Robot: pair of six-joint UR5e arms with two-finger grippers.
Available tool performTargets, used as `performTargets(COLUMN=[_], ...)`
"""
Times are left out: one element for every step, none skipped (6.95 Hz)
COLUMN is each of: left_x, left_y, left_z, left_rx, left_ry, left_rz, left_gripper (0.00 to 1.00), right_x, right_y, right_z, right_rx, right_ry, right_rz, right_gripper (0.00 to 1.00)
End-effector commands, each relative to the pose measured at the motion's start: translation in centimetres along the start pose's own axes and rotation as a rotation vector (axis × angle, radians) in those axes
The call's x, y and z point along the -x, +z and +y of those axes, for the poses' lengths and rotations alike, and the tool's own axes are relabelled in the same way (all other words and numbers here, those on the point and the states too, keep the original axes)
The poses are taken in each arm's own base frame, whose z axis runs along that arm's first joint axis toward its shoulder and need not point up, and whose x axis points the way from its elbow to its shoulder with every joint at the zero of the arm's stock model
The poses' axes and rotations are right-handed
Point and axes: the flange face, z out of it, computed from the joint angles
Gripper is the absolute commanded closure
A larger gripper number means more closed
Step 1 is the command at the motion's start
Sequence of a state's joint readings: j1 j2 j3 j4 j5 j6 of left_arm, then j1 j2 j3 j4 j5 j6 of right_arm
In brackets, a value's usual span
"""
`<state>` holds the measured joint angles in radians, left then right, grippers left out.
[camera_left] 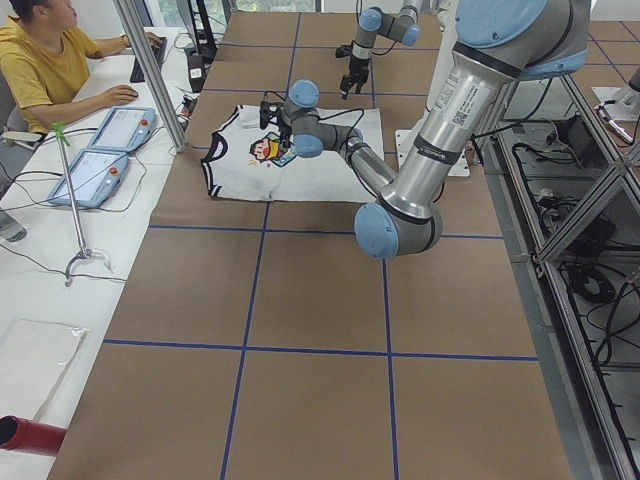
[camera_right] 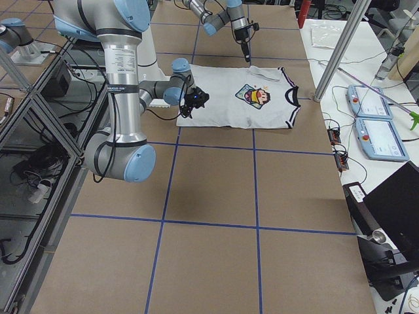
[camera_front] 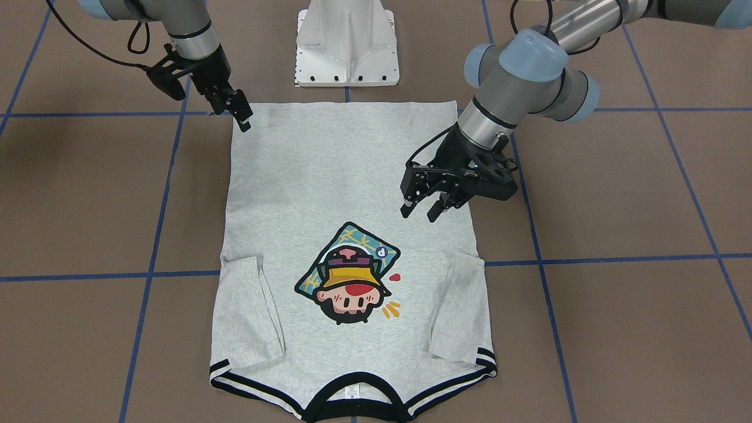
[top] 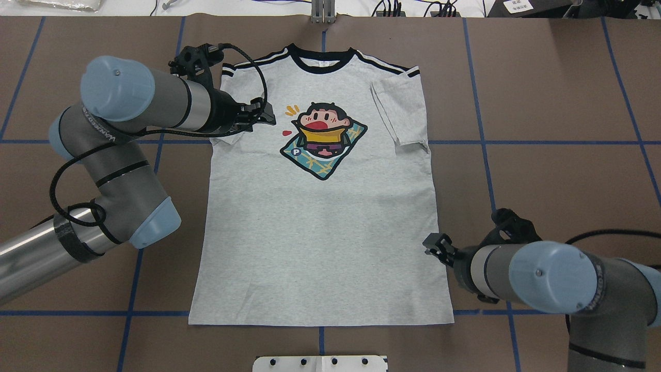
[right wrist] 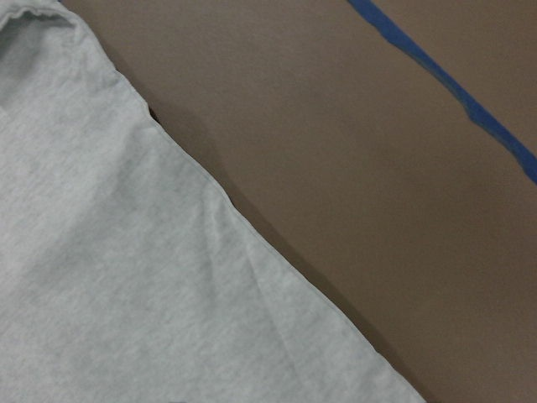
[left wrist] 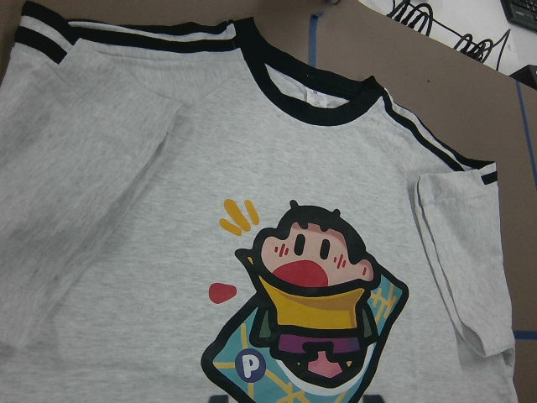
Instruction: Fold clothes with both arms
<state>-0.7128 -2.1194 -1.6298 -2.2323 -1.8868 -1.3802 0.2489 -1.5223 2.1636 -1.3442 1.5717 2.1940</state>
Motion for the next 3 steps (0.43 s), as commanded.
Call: performTargets(left_x=[1.0, 1.1, 1.1], left_y=[0.1, 0.1, 0.2], left_z=[0.1, 0.1, 0.2], left_rx=[-0.006, -0.012, -0.011], left_ry=[-0.001, -0.001, -0.001], left_rz=[-0.014, -0.015, -0.016], left_gripper=[0.38, 0.36, 0.36], right_x=[-4.4, -7.4, -7.5], right_y=[1.3, 2.4, 2.1], right_z=[4.1, 4.5, 4.8], right_rx=[-0.014, -0.026, -0.015], right_ry=[0.048, 0.032, 0.042], right_rz=[0.035, 0.091, 0.091], right_gripper=[0.08, 0.11, 0.14])
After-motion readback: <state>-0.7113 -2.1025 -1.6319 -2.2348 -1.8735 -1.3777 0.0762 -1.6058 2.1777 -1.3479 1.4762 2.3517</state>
